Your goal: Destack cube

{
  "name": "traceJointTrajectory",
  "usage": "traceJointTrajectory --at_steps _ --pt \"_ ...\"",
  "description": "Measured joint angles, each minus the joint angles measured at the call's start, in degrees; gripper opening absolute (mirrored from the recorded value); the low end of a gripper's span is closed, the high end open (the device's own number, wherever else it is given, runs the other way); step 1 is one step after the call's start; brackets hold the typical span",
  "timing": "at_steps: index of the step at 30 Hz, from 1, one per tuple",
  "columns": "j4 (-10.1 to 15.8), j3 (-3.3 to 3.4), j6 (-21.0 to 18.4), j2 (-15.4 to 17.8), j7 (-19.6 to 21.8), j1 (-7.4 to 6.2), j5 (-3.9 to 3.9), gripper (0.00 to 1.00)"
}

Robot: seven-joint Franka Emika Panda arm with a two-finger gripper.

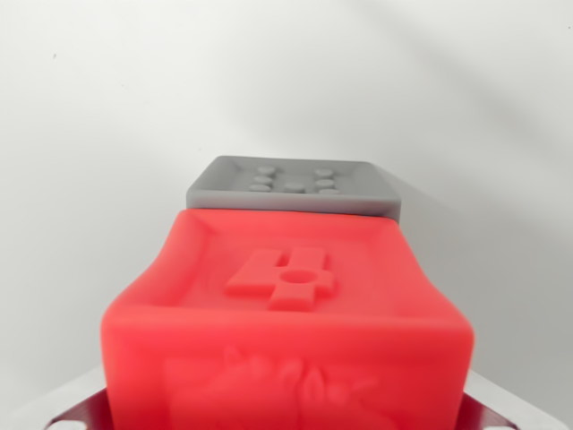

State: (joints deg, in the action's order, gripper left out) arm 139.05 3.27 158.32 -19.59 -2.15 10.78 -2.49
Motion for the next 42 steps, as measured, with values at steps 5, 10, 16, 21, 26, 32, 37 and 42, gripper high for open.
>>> traceJointTrajectory --at_steps 5,10,16,21,26,32,37,42 --pt "0.0 0.00 0.0 0.0 0.0 -0.02 0.00 0.00" --pt "0.0 0.00 -0.1 0.0 0.0 -0.03 0.00 0.00" --pt "0.0 0.03 -0.5 0.6 0.0 -0.04 0.00 0.00" --pt "0.2 0.10 -1.2 1.6 0.0 -0.08 0.02 0.00" --pt "0.3 0.20 -2.2 2.7 0.1 -0.14 0.09 0.00" --pt "0.5 0.33 -3.6 4.3 0.2 -0.24 0.24 0.00" --pt "0.6 0.45 -5.2 5.9 0.3 -0.29 0.49 0.00" --pt "0.6 0.51 -6.8 7.7 0.5 -0.29 0.74 0.00"
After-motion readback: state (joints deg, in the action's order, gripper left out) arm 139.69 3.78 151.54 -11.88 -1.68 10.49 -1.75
